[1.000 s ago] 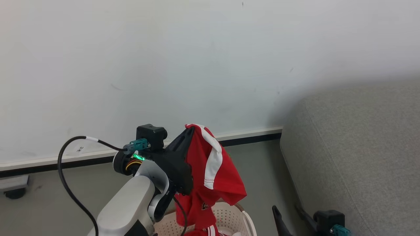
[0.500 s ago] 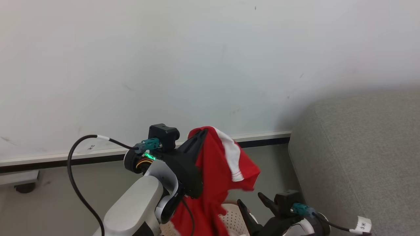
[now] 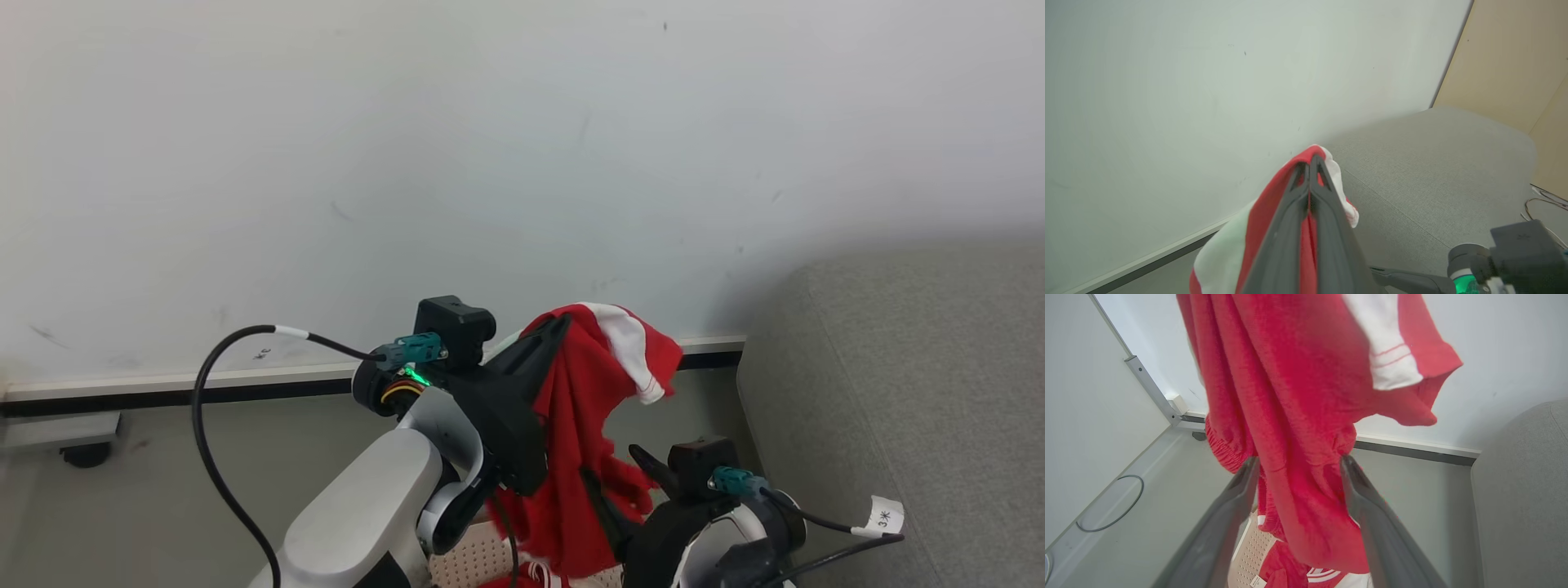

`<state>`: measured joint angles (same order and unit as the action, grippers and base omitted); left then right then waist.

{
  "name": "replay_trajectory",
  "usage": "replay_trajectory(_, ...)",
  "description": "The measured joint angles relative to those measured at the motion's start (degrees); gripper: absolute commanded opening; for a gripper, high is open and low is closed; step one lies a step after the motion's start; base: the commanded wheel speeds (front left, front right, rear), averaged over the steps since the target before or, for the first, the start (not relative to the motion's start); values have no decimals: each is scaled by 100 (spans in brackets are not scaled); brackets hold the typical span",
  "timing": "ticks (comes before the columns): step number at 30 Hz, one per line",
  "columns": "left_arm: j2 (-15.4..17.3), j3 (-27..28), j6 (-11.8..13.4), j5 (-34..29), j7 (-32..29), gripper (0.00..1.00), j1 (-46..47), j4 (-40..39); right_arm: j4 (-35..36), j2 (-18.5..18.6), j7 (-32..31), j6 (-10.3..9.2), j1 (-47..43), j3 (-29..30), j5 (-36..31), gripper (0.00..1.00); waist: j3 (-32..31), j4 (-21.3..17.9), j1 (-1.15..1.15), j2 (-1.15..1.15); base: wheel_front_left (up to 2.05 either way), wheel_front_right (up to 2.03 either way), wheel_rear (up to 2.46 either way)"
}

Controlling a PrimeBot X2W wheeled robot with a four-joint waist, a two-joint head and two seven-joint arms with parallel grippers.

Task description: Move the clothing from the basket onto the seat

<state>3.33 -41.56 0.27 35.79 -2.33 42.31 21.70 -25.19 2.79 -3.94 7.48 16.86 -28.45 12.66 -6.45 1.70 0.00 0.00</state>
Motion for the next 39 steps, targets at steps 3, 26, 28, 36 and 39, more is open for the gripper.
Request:
replay_trajectory(3,-7,-70,43,54,-67,0,1,-164,-134,1,63,0,126,-81,111,100,-13,45,0,0,0,0,0)
replay_trajectory(26,-35,-608,158,815,-627,0,-1,-1356,-1110,-1,599,0,740,-695,943,100,-132,291,0,0,0,0,0)
replay_trajectory(28,-35,-623,190,837,-667,0,-3,-1436,-1168,-4,634,0,740,-675,931,100,-135,293,0,0,0,0,0)
replay_trajectory(36,158,-601,383,694,-491,100,-120,-1238,-1267,-2,733,0,747,-583,882,0,-118,214,0,0,0,0,0)
replay_trajectory(39,235,-576,385,604,-258,100,-159,-1046,-1259,-1,751,0,747,-553,847,0,-94,157,0,0,0,0,0)
